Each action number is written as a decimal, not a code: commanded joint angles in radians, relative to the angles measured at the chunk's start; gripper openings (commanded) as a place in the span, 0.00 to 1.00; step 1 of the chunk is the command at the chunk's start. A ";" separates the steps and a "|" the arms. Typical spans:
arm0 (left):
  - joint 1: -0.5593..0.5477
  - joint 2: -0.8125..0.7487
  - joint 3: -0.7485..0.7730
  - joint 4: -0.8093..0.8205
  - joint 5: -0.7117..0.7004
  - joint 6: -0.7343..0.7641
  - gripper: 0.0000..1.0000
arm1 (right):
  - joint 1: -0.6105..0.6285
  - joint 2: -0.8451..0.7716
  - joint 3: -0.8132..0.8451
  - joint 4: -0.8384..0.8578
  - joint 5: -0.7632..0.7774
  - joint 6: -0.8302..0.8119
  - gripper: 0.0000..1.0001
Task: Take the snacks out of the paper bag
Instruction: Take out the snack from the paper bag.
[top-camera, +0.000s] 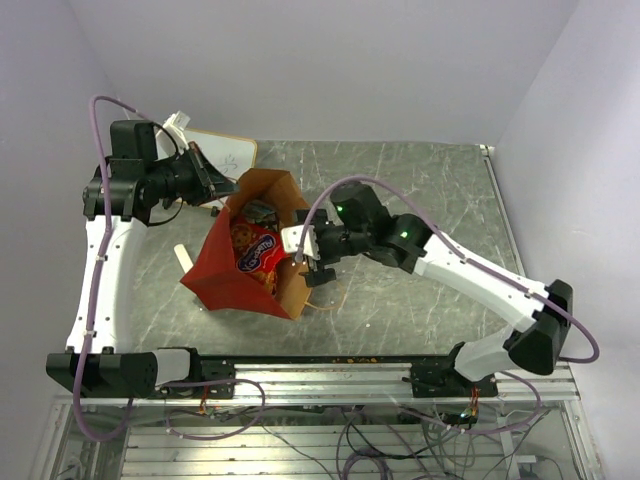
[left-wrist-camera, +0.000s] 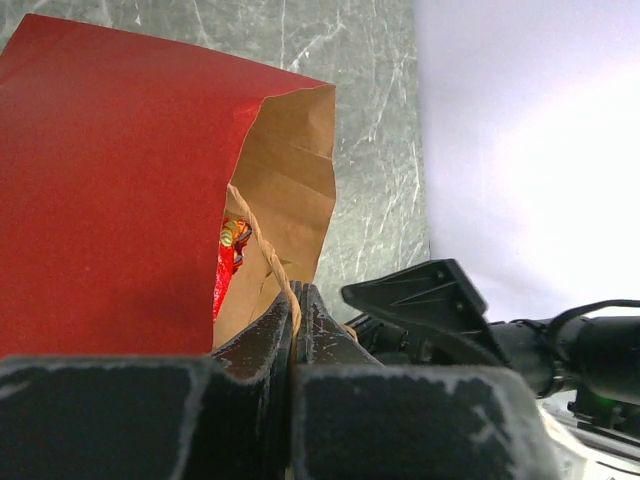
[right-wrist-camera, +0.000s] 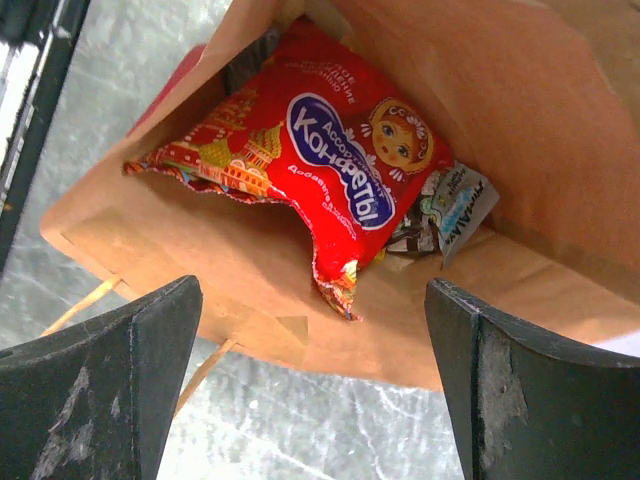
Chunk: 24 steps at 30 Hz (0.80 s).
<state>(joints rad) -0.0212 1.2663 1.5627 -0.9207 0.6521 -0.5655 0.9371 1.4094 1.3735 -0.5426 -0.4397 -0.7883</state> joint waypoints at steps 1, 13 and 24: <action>0.006 -0.036 -0.019 0.013 -0.021 -0.039 0.07 | 0.021 0.057 0.004 0.025 0.020 -0.198 0.93; 0.006 -0.103 -0.097 -0.030 -0.046 -0.123 0.07 | 0.061 0.109 -0.028 0.038 0.066 -0.249 0.89; 0.006 -0.115 -0.092 -0.055 -0.103 -0.037 0.07 | 0.068 0.130 -0.047 0.063 0.084 -0.295 0.83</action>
<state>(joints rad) -0.0212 1.1740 1.4487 -0.9394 0.5808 -0.6601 0.9974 1.5261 1.3457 -0.5182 -0.3561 -1.0676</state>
